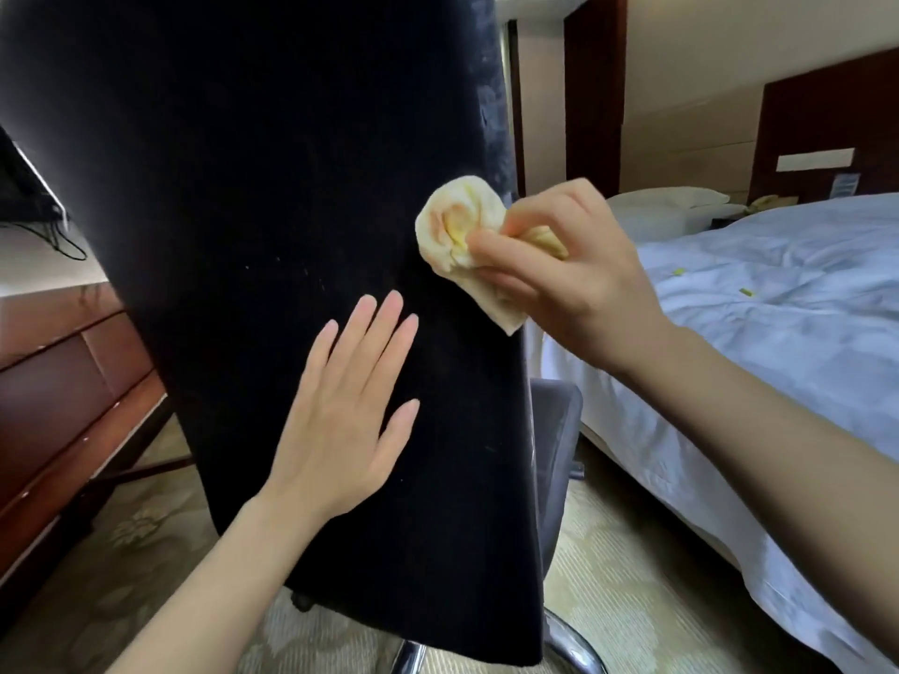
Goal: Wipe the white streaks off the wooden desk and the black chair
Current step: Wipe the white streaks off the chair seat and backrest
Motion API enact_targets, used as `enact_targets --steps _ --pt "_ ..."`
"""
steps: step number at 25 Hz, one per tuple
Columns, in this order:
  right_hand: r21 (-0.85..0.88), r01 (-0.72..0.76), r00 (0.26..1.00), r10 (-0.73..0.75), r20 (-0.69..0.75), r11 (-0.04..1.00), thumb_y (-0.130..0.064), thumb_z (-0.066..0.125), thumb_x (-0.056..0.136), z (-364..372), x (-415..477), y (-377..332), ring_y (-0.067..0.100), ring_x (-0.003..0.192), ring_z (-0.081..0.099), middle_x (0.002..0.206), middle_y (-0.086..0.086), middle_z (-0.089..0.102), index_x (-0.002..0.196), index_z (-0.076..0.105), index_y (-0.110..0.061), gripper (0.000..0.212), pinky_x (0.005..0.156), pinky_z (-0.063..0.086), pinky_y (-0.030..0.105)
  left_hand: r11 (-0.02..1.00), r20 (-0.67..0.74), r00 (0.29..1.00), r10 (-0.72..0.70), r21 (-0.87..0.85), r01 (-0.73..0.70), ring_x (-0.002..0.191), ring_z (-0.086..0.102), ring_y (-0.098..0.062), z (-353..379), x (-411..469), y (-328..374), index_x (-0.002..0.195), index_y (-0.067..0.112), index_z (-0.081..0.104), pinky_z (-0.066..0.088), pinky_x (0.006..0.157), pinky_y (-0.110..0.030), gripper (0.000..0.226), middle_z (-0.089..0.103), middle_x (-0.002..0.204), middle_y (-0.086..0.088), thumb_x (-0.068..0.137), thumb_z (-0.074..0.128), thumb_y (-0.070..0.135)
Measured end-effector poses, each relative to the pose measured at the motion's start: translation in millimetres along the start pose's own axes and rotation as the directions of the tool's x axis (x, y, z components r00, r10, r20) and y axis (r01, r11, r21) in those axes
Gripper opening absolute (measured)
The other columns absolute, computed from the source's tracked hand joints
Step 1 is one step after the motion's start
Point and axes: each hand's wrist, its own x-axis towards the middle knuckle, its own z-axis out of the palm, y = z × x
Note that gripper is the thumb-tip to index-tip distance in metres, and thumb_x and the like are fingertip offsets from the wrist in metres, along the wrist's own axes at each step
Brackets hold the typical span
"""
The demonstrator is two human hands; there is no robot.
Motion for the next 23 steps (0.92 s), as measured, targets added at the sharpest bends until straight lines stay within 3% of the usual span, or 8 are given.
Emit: enact_targets --steps 5,8,11,16,20,23 --pt "0.067 -0.081 0.996 0.084 -0.042 0.994 -0.012 0.065 0.089 7 -2 -20 0.030 0.075 0.049 0.089 0.013 0.058 0.092 0.072 0.000 0.014 0.077 0.035 0.025 0.991 0.017 0.992 -0.128 -0.049 0.128 0.147 -0.008 -0.019 -8 30 10 0.151 0.012 0.001 -0.005 0.119 -0.034 0.067 -0.006 0.160 -0.005 0.097 0.034 0.033" --pt "0.088 -0.055 0.998 0.057 -0.023 0.995 -0.008 0.070 0.083 12 -29 -37 0.028 0.082 0.045 0.098 0.007 0.051 0.096 0.068 -0.003 0.014 0.080 0.041 0.030 0.985 0.037 0.988 -0.149 -0.085 0.152 0.147 -0.012 -0.017 -5 32 8 0.151 0.017 -0.004 -0.007 0.119 -0.032 0.067 -0.013 0.159 0.001 0.096 0.031 0.029" --pt "0.131 0.016 0.997 -0.026 0.073 0.991 -0.009 0.070 0.081 9 -70 -51 0.023 0.085 0.045 0.100 0.005 0.050 0.102 0.059 -0.008 0.024 0.075 0.045 0.035 0.987 0.039 0.989 -0.140 -0.075 0.143 0.147 -0.013 -0.015 -5 31 3 0.151 0.019 -0.005 -0.007 0.119 -0.031 0.065 -0.013 0.159 0.002 0.096 0.029 0.020" --pt "0.198 0.066 0.963 -0.114 0.243 0.978 -0.010 0.055 0.094 1 -148 -80 0.018 0.084 0.043 0.102 -0.001 0.047 0.107 0.057 -0.013 0.014 0.079 0.045 0.029 0.982 0.069 0.984 -0.163 -0.090 0.169 0.145 -0.016 -0.012 -9 35 2 0.150 0.019 -0.010 -0.009 0.118 -0.028 0.067 -0.014 0.158 0.003 0.096 0.029 0.015" --pt "0.257 0.052 0.872 -0.169 0.460 0.965 -0.007 0.054 0.091 -12 -223 -117 0.017 0.089 0.044 0.107 -0.002 0.047 0.109 0.053 -0.016 0.020 0.078 0.047 0.029 0.970 0.082 0.975 -0.208 -0.114 0.216 0.143 -0.019 -0.008 -13 34 9 0.152 0.016 -0.004 -0.008 0.117 -0.031 0.068 -0.009 0.160 -0.001 0.096 0.035 0.011" --pt "0.268 0.001 0.784 -0.167 0.598 0.963 -0.013 0.065 0.081 -24 -272 -150 0.016 0.092 0.044 0.111 -0.004 0.046 0.108 0.052 -0.021 0.031 0.079 0.044 0.026 0.954 0.075 0.965 -0.250 -0.153 0.258 0.143 -0.019 -0.010 -12 33 16 0.152 0.015 -0.002 -0.008 0.116 -0.033 0.069 -0.008 0.160 -0.004 0.095 0.035 0.009"
